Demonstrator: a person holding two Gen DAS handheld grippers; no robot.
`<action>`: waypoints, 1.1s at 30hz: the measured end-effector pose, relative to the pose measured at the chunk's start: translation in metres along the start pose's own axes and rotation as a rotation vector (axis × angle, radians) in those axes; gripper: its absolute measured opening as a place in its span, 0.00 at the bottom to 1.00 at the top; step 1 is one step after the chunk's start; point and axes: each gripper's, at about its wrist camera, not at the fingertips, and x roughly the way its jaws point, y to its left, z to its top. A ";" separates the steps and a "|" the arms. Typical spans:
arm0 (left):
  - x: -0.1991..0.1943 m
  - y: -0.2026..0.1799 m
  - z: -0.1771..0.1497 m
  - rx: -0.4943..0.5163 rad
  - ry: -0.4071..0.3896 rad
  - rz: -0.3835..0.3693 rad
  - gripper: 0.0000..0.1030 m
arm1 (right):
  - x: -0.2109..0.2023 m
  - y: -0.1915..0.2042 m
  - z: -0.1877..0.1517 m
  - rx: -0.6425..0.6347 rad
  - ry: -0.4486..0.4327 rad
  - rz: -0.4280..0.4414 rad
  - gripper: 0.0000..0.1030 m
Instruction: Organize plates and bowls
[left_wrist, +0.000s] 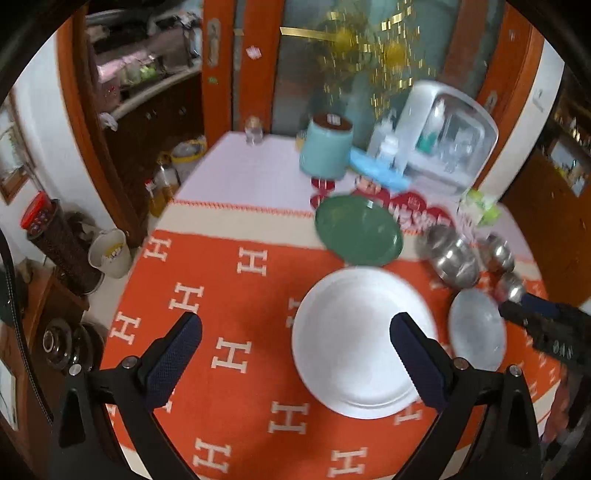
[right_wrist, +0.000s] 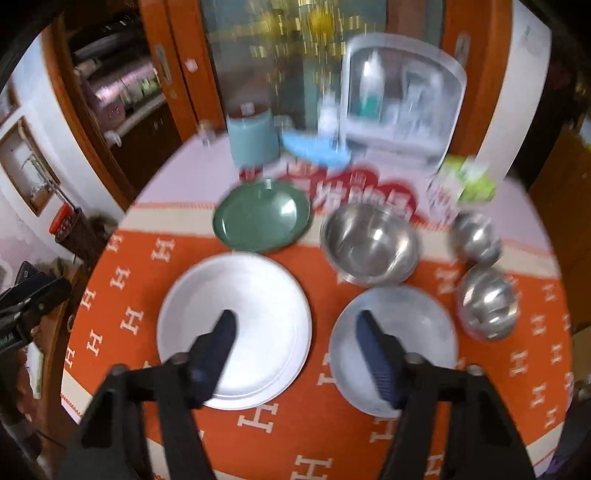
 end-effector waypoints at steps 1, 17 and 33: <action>0.016 0.004 0.000 0.001 0.034 -0.014 0.96 | 0.013 -0.003 0.002 0.015 0.033 0.026 0.55; 0.166 0.028 -0.020 -0.072 0.482 -0.243 0.84 | 0.157 -0.022 0.028 0.025 0.369 0.100 0.48; 0.196 0.014 -0.042 -0.169 0.634 -0.359 0.63 | 0.193 -0.016 0.019 -0.003 0.504 0.148 0.31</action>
